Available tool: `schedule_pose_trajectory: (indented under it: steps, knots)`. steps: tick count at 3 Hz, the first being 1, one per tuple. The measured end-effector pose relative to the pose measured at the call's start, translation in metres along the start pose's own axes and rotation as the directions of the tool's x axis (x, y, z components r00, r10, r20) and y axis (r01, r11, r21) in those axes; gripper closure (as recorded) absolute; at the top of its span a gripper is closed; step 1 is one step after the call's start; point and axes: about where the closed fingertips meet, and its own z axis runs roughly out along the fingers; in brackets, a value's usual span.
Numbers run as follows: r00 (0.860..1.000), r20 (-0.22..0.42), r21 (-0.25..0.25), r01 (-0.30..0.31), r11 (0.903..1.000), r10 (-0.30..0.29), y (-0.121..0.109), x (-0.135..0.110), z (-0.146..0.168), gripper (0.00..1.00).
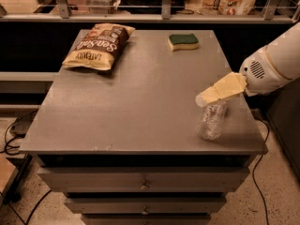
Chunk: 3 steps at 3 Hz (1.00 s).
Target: Move water bottle near brown chip bag
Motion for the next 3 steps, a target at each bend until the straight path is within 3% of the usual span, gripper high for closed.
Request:
schedule_pose_trajectory:
  steps: [1,2,3]
  knots:
    - [0.995,-0.017,-0.043,-0.102,0.9938,0.102,-0.002,0.0,0.029,0.19]
    - [0.987,-0.033,-0.058,-0.159,0.9856,0.157,0.002,-0.002,0.049,0.5]
    - [0.987,-0.008,-0.051,-0.158,0.9861,0.158,0.005,-0.01,0.044,0.81]
